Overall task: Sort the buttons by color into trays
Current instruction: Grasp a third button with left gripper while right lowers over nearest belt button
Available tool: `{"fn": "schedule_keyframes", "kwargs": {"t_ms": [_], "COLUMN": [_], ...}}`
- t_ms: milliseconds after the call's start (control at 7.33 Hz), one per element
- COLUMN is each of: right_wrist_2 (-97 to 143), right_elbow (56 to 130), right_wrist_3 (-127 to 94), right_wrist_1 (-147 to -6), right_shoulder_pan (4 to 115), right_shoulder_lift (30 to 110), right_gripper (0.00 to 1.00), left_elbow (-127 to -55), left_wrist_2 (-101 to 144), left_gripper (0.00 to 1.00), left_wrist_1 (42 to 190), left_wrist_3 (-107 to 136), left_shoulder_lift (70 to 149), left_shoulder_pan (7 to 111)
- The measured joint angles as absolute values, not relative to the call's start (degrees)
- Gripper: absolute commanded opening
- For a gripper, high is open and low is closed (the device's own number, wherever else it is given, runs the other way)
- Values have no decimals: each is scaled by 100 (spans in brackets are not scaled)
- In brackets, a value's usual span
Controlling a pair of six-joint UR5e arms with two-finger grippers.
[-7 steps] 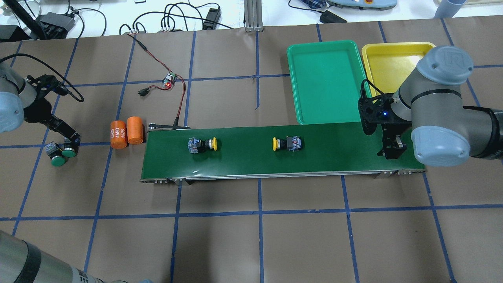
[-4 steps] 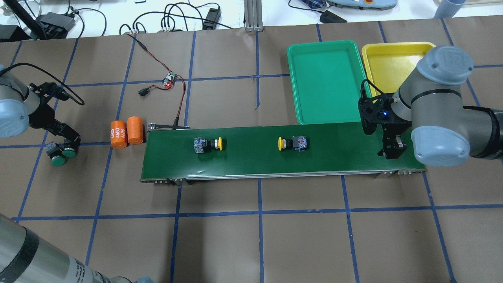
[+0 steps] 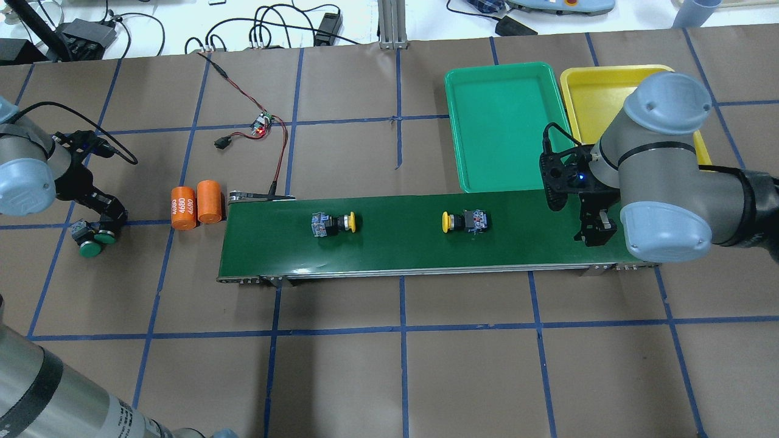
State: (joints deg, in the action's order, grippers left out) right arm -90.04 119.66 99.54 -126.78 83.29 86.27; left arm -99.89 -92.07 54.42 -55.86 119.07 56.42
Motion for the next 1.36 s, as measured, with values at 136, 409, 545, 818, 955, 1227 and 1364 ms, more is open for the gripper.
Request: {"fn": "schedule_keyframes", "kwargs": {"t_ms": [136, 409, 545, 818, 955, 1227, 1364], "right_wrist_2": [-9001, -8967, -8955, -8932, -8930, -8920, -8918], "right_elbow": [11956, 11955, 11954, 11952, 11945, 11943, 11943], "right_wrist_3": [9857, 9797, 9795, 9784, 9778, 9726, 9709], "right_wrist_1": [-12686, -12758, -12794, -12874, -12916, -13044, -13079], "right_shoulder_pan": [8410, 8464, 8469, 8506, 8570, 8646, 8653], "right_shoulder_lift": [8619, 8581, 8531, 8413, 8352, 8275, 8229], "right_gripper": [100, 100, 100, 100, 100, 100, 100], "left_elbow": [-9999, -10032, -10057, -10122, -10191, -10261, -10266], "left_wrist_2": [-9209, -9232, -9250, -9270, -9274, -9253, -9222], "left_gripper": [0, 0, 0, 0, 0, 0, 0], "left_wrist_1": [5587, 6093, 6533, 7191, 7291, 7319, 7292], "left_wrist_3": [-5508, -5464, -5480, -5579, -5736, -6753, -7439], "left_shoulder_lift": [11792, 11280, 10890, 10254, 10041, 9892, 9925], "left_shoulder_pan": [5664, 6013, 6369, 7156, 7582, 8111, 8270]}}
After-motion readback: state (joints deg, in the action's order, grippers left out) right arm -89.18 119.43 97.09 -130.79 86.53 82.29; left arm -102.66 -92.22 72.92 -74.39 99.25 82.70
